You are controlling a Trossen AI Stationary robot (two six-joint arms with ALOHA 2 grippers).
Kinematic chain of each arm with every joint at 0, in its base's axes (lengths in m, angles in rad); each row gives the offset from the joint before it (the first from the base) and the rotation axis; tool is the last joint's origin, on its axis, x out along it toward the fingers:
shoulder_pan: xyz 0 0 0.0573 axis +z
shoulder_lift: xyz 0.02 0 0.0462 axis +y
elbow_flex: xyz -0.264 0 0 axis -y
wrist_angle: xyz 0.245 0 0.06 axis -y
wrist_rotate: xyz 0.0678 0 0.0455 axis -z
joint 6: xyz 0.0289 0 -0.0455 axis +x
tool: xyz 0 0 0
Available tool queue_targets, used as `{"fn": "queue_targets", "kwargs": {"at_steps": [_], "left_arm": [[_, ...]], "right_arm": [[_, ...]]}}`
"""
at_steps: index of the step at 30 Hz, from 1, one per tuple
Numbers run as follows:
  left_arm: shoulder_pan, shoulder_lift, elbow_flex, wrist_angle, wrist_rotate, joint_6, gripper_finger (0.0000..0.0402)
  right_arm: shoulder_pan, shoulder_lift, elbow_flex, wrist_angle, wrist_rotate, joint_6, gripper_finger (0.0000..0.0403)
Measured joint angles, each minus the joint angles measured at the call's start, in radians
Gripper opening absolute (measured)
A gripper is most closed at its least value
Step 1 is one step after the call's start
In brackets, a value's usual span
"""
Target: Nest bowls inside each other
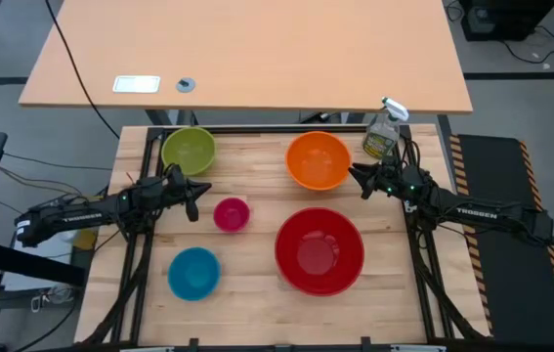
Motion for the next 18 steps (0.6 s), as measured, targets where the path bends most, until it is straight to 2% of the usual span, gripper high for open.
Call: {"fn": "queue_targets", "kwargs": {"at_steps": [5, 9, 12, 18], "left_arm": [[0.000, 0.000, 0.000, 0.000, 0.000, 0.002, 0.0007], [0.001, 0.000, 0.000, 0.033, -0.004, 0.094, 0.0007], [0.001, 0.000, 0.000, 0.108, -0.003, 0.197, 0.0007], [0.001, 0.000, 0.000, 0.364, -0.003, 0.268, 0.0007]], "right_arm": [[0.000, 0.000, 0.000, 0.000, 0.000, 0.000, 0.0164], [0.000, 0.000, 0.000, 0.000, 0.000, 0.000, 0.0164], [0.000, 0.000, 0.000, 0.000, 0.000, 0.000, 0.0164], [0.000, 0.000, 0.000, 0.000, 0.000, 0.000, 0.0164]]}}
